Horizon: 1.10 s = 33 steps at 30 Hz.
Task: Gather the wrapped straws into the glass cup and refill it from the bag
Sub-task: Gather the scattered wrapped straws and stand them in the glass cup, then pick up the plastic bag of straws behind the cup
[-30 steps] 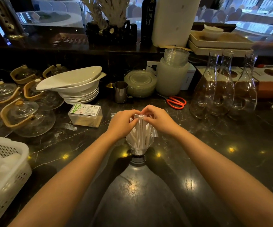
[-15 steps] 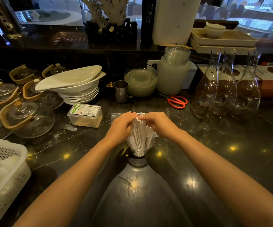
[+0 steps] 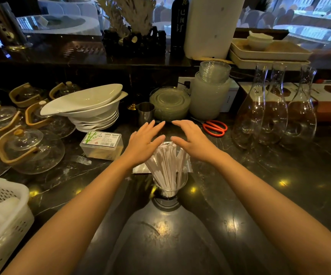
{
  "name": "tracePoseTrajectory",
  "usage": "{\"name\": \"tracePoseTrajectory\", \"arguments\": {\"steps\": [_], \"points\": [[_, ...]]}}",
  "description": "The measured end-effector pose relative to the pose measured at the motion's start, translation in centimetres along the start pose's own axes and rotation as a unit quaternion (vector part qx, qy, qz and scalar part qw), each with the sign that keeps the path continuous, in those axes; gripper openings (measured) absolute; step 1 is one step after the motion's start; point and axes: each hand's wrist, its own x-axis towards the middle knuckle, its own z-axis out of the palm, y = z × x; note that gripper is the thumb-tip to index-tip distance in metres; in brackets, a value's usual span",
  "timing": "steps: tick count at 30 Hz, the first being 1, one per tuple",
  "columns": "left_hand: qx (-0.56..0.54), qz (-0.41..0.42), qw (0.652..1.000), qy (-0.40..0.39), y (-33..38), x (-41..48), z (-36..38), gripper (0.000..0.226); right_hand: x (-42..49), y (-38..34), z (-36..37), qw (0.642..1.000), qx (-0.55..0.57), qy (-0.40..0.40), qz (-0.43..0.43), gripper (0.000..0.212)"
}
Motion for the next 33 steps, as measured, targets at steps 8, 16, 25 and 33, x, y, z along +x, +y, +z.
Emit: {"name": "tracePoseTrajectory", "arguments": {"steps": [8, 16, 25, 33], "points": [[-0.24, -0.178, 0.954, 0.026, -2.8, 3.1, -1.0, 0.048, 4.1, 1.8, -1.0, 0.972, 0.128, -0.038, 0.191, 0.062], [-0.177, -0.347, 0.921, -0.022, -6.4, 3.8, 2.1, 0.067, 5.6, 6.0, 2.8, 0.909, 0.179, -0.104, 0.362, 0.079], [-0.034, -0.389, 0.919, -0.06, -7.9, 4.4, 3.8, 0.057, 5.5, 8.1, 6.4, 0.895, 0.092, -0.088, 0.427, 0.046], [-0.064, -0.406, 0.911, -0.021, -8.8, 4.4, 5.1, 0.028, 5.0, 8.6, 7.5, 0.913, 0.028, -0.063, 0.402, 0.023]]}}
